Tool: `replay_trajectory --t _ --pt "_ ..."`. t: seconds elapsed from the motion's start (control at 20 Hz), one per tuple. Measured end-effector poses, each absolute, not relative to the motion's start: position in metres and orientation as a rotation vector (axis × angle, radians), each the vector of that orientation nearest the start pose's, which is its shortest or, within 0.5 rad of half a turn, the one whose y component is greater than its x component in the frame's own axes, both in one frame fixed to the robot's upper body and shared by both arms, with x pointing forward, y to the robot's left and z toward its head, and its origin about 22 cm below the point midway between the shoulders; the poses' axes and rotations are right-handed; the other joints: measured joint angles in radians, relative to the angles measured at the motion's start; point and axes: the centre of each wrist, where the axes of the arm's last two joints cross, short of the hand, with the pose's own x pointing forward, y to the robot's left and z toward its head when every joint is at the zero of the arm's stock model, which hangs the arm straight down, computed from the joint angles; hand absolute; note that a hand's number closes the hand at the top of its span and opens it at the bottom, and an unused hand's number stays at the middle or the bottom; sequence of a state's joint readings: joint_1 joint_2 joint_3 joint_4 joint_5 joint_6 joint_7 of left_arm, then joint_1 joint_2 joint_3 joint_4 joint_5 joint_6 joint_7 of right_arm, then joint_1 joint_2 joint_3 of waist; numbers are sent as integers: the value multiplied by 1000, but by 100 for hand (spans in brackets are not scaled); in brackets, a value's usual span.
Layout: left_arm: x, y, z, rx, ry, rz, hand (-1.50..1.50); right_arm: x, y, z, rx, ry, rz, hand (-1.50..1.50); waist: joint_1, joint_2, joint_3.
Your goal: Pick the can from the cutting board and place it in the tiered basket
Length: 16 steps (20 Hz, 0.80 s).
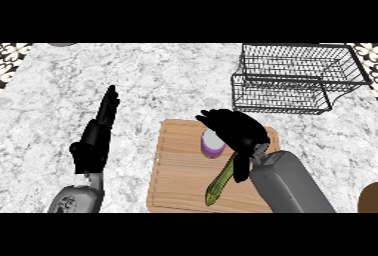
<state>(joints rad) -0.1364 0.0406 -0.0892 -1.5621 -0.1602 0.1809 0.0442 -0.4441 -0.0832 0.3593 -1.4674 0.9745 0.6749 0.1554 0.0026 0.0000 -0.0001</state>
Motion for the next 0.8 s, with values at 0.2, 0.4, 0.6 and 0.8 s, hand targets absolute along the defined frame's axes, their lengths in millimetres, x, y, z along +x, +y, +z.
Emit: replay_trajectory --t 0.2,0.4,0.6,0.8 --pt "273 209 30 191 -1665 -112 0 308 -111 71 -405 -1217 1658 -150 0 0 0" --pt "271 202 28 188 -1667 -106 0 309 -105 63 -381 -1231 1636 -150 0 0 0" --pt "271 205 33 188 -1669 -109 0 309 -106 54 -374 -1251 1596 150 1 0 0" --pt "272 204 32 186 -1660 -111 0 306 -112 45 -411 -1315 1567 150 0 -2 0"
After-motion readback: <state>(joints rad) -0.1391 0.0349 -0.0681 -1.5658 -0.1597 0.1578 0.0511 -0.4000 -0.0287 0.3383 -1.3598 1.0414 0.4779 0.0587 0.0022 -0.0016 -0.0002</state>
